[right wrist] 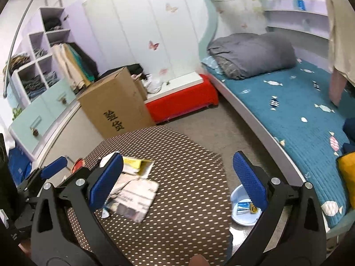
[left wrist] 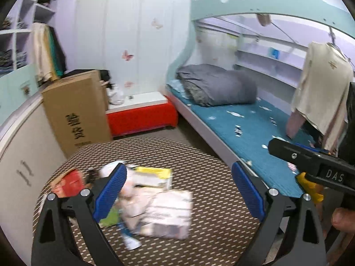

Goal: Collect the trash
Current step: 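Return the right tool to the table and grasp the crumpled newspaper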

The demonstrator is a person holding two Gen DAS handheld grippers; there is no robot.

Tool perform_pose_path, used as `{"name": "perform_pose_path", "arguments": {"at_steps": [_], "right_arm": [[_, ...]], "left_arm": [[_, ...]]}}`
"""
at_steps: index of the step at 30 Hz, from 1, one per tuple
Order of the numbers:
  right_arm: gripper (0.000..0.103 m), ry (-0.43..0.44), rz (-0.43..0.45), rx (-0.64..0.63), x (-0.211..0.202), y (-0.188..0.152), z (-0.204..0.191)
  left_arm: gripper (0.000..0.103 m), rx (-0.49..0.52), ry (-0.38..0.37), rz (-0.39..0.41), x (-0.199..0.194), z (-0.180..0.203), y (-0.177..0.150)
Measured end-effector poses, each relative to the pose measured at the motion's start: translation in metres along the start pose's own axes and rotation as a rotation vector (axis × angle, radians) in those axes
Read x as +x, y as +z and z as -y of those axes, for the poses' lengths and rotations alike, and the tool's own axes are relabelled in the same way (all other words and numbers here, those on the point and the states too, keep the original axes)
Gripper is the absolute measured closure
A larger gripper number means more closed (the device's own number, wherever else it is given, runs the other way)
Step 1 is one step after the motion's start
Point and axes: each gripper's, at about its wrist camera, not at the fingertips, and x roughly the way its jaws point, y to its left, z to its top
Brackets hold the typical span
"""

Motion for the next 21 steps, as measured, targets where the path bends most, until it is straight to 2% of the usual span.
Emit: {"name": "perform_pose_path", "arguments": {"at_steps": [11, 21], "right_arm": [[0.006, 0.037, -0.103, -0.103, 0.035, -0.031, -0.065], [0.006, 0.062, -0.248, -0.179, 0.1, -0.077, -0.116]], "left_arm": [[0.009, -0.137, 0.167, -0.015, -0.023, -0.088, -0.043], [0.009, -0.244, 0.316, -0.084, -0.028, -0.161, -0.088]]}}
